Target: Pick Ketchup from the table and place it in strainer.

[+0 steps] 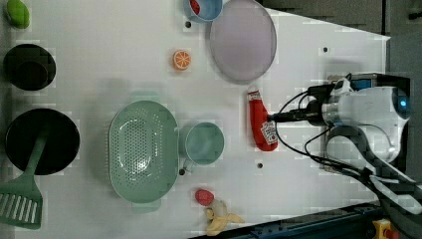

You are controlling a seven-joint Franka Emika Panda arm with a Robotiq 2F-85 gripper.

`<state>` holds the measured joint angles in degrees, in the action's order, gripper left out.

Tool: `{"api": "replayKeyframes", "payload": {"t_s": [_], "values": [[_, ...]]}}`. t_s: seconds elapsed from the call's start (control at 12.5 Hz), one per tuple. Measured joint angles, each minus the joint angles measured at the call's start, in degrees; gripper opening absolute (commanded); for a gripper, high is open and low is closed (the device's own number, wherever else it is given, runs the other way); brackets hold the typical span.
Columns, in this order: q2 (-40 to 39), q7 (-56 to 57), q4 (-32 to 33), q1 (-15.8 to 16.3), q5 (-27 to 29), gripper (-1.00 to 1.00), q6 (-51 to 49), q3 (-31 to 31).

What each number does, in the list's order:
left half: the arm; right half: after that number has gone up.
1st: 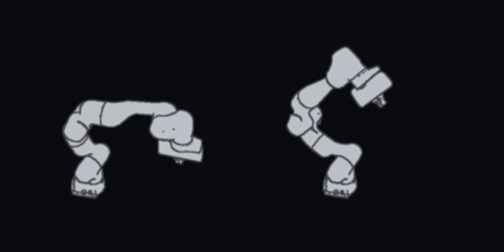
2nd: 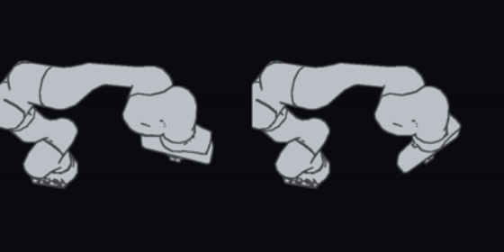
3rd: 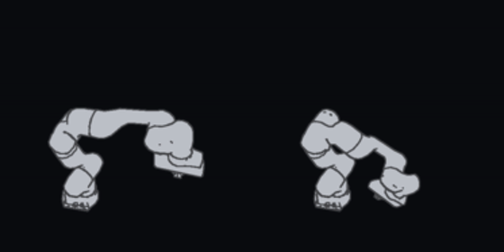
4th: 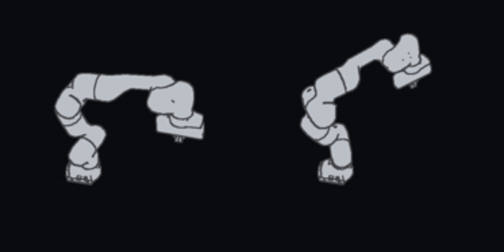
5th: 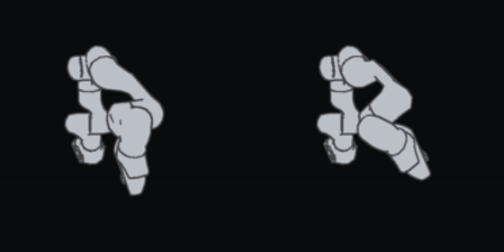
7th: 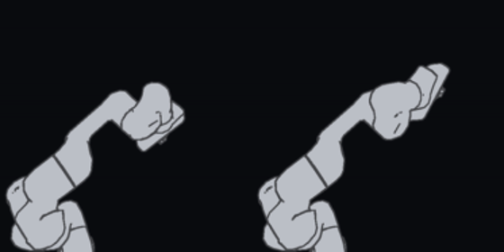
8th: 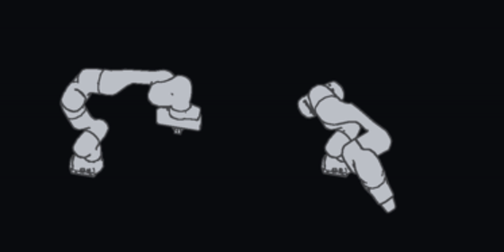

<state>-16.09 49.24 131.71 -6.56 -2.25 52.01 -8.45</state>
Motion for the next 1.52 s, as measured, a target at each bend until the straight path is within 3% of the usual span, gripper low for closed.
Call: {"api": "replayKeyframes", "payload": {"t_s": [0.48, 0.56, 0.8, 1.04, 1.28, 1.52], "values": [[-8.62, 0.67, 1.90, 0.33, 0.02, 1.00, 3.33, 0.14], [-9.29, 0.87, 2.01, 0.31, 0.02, 0.93, 3.50, 0.10], [-10.37, 1.26, 1.57, -0.02, -0.28, 0.25, 4.53, 0.07], [-9.30, 1.43, 0.67, 0.10, -0.32, 0.25, 3.61, 0.36], [-3.16, 1.43, 1.23, -0.13, -0.11, 0.25, -4.84, -0.12], [9.55, 1.34, 0.11, 0.06, -0.34, 0.25, -12.90, -2.01]]}}
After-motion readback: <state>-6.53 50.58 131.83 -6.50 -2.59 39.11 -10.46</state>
